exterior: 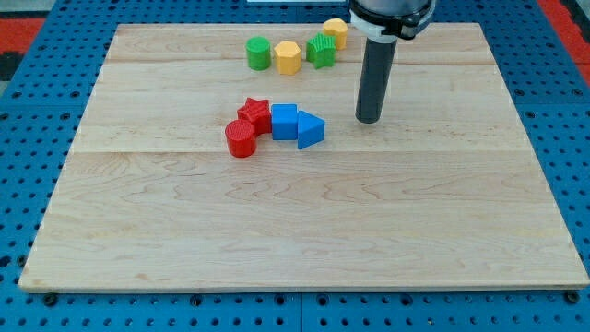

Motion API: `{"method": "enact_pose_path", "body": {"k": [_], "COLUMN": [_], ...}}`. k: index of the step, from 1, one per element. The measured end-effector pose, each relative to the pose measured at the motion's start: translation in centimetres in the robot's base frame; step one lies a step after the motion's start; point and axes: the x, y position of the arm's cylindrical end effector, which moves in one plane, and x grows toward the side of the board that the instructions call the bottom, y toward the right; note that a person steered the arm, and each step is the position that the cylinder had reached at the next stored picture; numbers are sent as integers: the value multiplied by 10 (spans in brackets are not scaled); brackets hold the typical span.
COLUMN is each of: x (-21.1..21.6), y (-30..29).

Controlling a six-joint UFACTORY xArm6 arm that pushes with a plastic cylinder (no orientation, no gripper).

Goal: Slightly push the green circle into the top left side of the hexagon

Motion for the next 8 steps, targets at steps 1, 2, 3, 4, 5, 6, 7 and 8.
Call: {"method": "enact_pose_path", "body": {"k": [1,2,3,4,5,6,7,8], "x": [-30,-59,-65,-79,-109,-112,-100,-95], "y": [-10,-56,-142,-173,-174,-178,-192,-182]}}
